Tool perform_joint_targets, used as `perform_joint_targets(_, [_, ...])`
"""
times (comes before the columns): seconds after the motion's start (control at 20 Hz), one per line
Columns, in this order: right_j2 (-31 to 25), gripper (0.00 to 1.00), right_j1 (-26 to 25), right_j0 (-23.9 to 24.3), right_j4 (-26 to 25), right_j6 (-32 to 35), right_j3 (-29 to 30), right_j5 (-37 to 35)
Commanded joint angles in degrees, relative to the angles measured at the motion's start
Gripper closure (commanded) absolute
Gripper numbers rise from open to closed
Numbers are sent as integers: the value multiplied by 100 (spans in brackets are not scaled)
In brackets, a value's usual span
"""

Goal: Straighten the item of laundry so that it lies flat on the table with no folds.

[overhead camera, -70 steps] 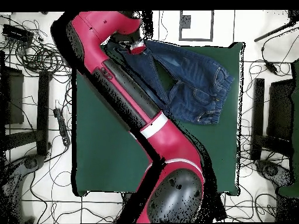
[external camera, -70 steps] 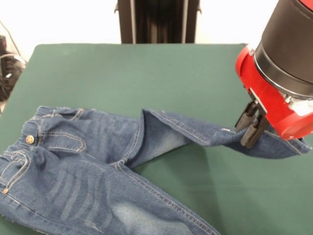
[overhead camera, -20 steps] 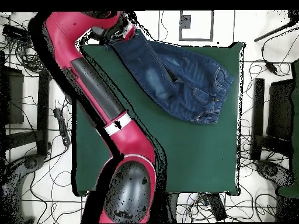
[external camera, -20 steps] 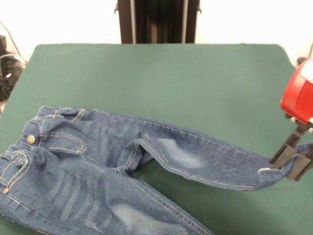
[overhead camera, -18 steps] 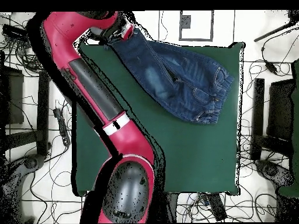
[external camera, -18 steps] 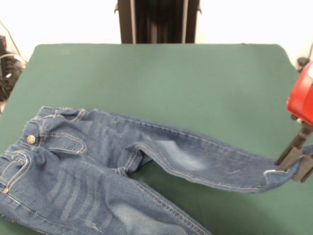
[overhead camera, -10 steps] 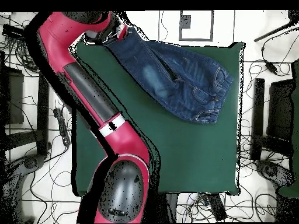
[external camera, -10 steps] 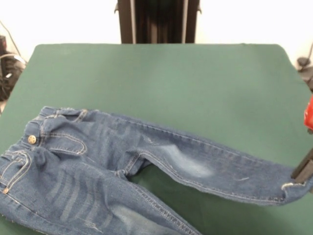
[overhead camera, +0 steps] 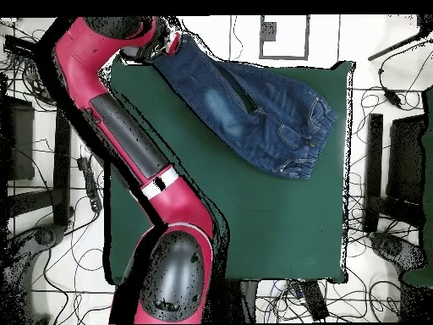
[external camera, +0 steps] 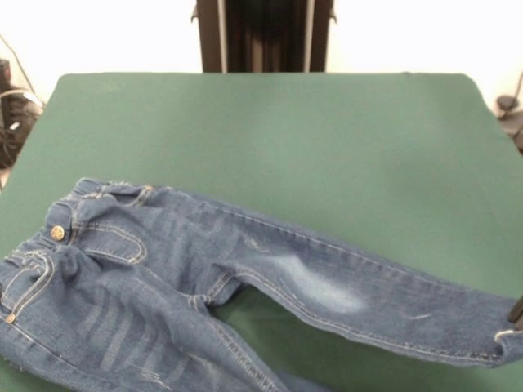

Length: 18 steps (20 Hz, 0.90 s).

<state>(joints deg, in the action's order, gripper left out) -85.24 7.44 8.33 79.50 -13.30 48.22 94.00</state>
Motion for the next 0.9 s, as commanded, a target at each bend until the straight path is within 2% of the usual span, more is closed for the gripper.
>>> perform_joint_targets(0.05, [612,100,47,-316,63,-1357,-293,-633])
perform_joint_targets(0.9, [629,100,18,-336,46,-1417,-301,-641])
